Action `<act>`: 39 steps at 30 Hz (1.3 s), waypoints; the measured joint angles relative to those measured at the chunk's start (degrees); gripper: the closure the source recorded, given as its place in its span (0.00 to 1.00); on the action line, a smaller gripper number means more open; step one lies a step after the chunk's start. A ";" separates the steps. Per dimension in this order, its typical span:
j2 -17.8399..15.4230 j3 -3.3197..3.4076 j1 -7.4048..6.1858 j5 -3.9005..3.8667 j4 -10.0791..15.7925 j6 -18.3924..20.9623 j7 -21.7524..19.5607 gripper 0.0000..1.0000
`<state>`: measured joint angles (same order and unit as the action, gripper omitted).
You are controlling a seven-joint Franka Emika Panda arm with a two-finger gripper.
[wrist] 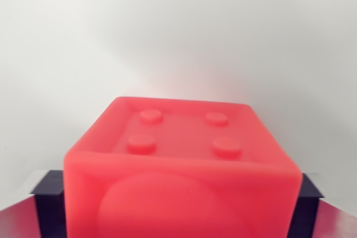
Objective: Destack cube
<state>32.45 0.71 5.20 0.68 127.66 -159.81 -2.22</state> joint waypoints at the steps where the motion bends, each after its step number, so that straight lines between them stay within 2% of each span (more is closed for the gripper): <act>1: 0.00 0.00 0.00 0.00 0.00 0.00 0.00 0.00; 23: -0.16 0.00 0.00 0.00 0.01 0.12 0.00 0.00; 39: -5.26 0.02 0.00 0.00 1.40 3.62 0.00 0.00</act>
<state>27.19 0.72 5.19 0.68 129.05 -156.20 -2.23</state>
